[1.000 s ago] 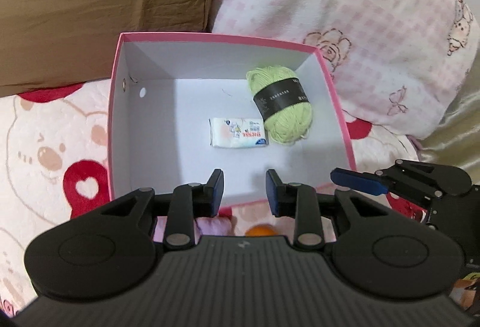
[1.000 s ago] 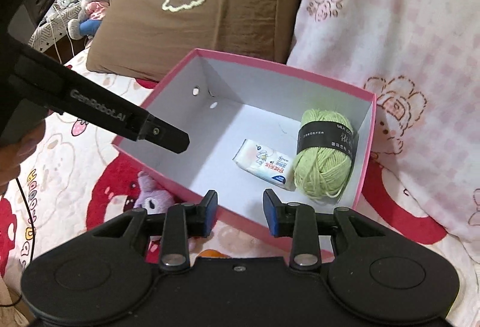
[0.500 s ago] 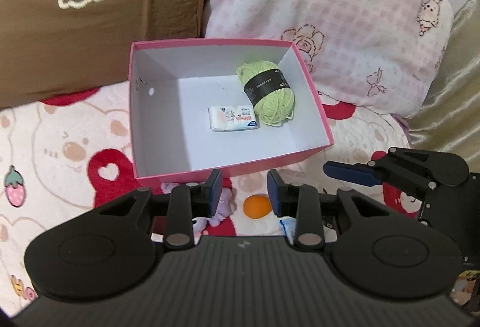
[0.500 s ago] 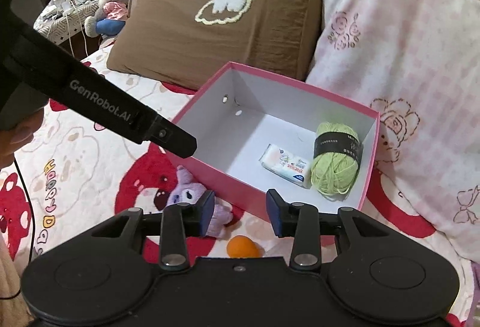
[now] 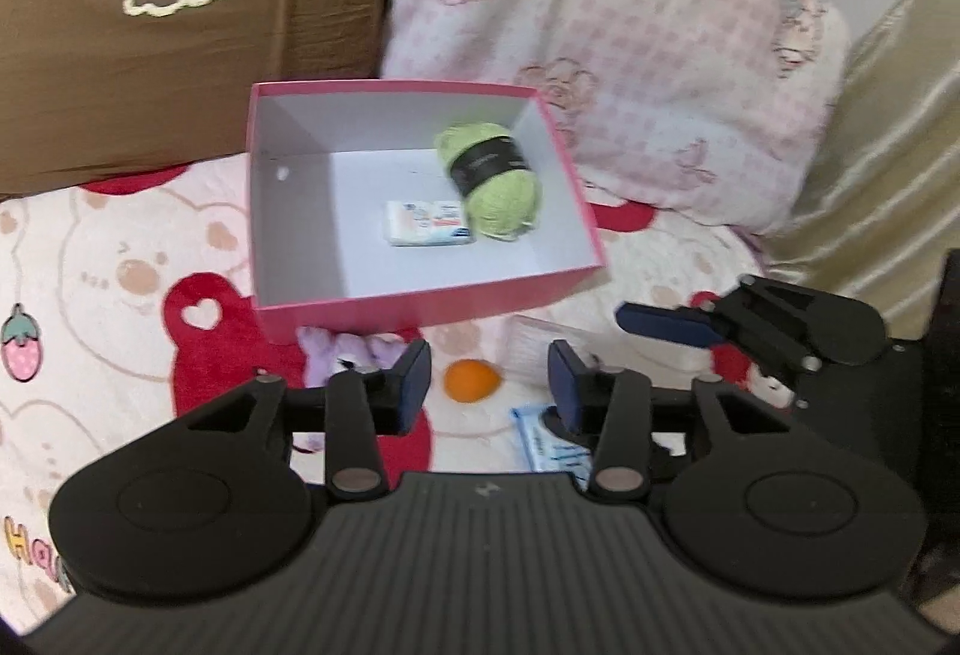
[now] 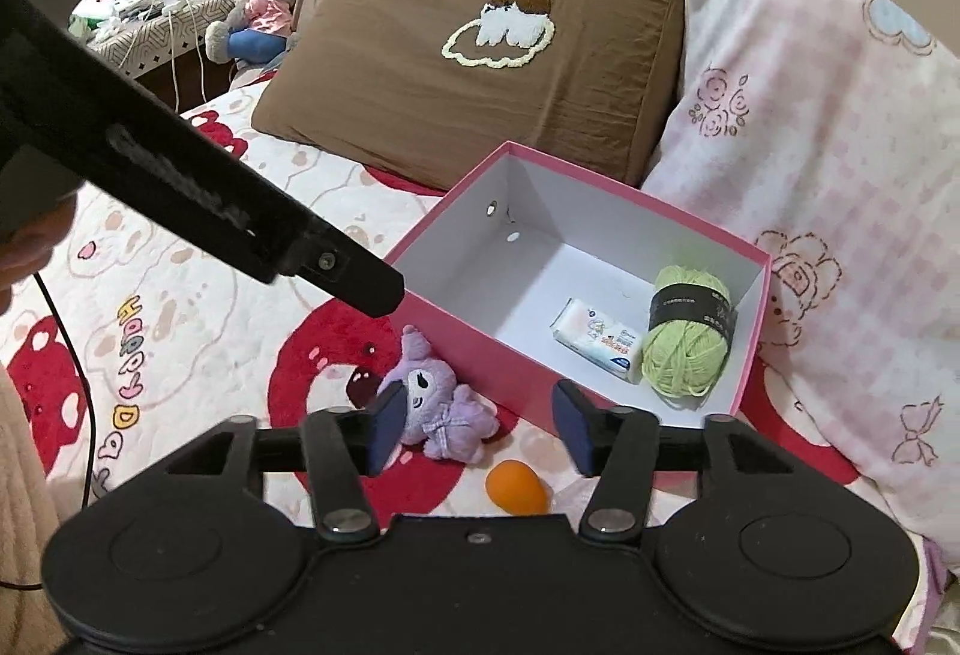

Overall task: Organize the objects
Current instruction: 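Move the left tool down toward the orange makeup sponge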

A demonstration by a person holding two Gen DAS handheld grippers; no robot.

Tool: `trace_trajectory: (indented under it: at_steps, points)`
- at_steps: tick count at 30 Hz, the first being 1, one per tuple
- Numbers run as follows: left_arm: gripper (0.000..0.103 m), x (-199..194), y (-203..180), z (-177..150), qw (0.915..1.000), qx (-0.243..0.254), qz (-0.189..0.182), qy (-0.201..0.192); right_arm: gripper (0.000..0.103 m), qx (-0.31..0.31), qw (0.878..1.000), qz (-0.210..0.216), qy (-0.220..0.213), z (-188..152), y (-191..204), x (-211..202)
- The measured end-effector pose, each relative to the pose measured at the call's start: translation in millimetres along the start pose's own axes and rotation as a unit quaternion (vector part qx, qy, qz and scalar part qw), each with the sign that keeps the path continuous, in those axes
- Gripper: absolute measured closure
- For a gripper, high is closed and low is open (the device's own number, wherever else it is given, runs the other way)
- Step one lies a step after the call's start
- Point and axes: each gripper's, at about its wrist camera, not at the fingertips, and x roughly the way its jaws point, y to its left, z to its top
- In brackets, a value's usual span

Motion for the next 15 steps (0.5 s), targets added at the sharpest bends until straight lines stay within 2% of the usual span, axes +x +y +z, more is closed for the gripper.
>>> trace_trajectory:
  at_steps: [4,8,10,13,15]
  points:
    - [0.058,2,-2,-10,1.0,-0.001,-0.002,0.005,0.027,0.001,1.0,-0.005,-0.002,-7,2,-4]
    - [0.056,10,-4,-21,0.9999,0.005,0.008,0.011,0.024,0.012,1.0,-0.011,0.006,-16,1,-7]
    - [0.056,15,-5,-25,0.9996,0.019,0.014,0.012,0.019,0.021,1.0,-0.006,0.004,-23,0,-8]
    - [0.055,24,-5,-33,0.999,0.022,0.032,0.02,0.019,0.032,0.999,-0.006,-0.005,-36,-2,-6]
    - [0.054,28,-2,-39,0.9991,0.018,0.027,0.025,0.019,0.044,0.999,-0.012,-0.01,-42,-3,-5]
